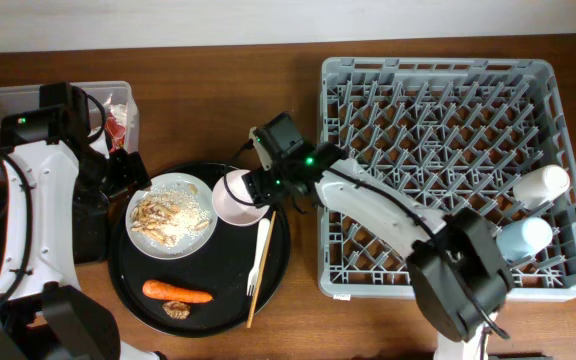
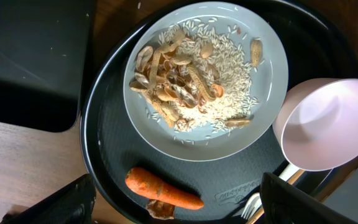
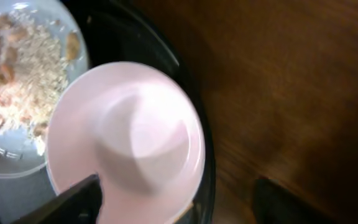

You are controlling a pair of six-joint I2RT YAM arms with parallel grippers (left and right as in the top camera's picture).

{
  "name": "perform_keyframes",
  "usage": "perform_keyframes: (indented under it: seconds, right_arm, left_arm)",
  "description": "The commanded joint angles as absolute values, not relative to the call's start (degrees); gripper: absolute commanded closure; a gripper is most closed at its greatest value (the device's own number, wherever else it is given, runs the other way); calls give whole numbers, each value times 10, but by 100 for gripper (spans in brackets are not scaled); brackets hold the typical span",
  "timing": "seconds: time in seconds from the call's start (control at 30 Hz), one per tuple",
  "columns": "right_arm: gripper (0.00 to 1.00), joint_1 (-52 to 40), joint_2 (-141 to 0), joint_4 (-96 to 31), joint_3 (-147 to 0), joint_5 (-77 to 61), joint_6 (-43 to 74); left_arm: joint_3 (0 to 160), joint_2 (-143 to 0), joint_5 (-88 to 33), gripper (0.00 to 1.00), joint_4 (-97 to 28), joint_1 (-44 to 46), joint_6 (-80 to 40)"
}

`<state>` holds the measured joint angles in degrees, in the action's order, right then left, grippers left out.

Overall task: Sort waste into correct bins and load items into the dishwasher rack
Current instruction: 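Grasp the pink bowl rim with the right gripper and lift it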

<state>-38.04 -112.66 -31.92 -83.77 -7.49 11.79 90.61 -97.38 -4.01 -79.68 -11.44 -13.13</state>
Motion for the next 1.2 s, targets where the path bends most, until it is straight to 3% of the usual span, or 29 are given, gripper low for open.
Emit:
perform_keyframes:
  seconds: [0.0,0.1,0.3,0.47,0.53,0.9,1.0,1.07,1.17]
  right_arm:
    - [36,-386,-1161,-314,-845,-68,141]
    - [45,-386,-1183,-315,-844,-69,141]
    - [72,-386,-1184,-312,-845,-70,140]
    - [73,-386,-1181,-312,-846,-68,140]
    - [81,-386,-1181,-312,-846,-68,141]
    - [90,-385,-1181,-354,-888,-36,140]
    - [88,-386,-1181,-359,-887,-36,140]
    - [79,-386,-1181,-363,-887,-36,140]
    - [77,-386,-1181,-367,-887,-36,140]
  left_arm:
    - [908,-966,-36,16,-795,-117,-137]
    - [908,-966,-36,16,-793,-117,-137]
    - [908,-966,-36,16,-791,-117,-137]
    - [908,-966,-36,16,-790,-117,-137]
    - [908,-966,-36,16,-790,-117,-137]
    - [908,-966,-36,15,-789,-117,-137]
    - [908,-966,-36,15,-789,-117,-137]
    - [908,-966,-36,15,-788,-117,-137]
    - [908,-966,-36,15,-787,-117,-137]
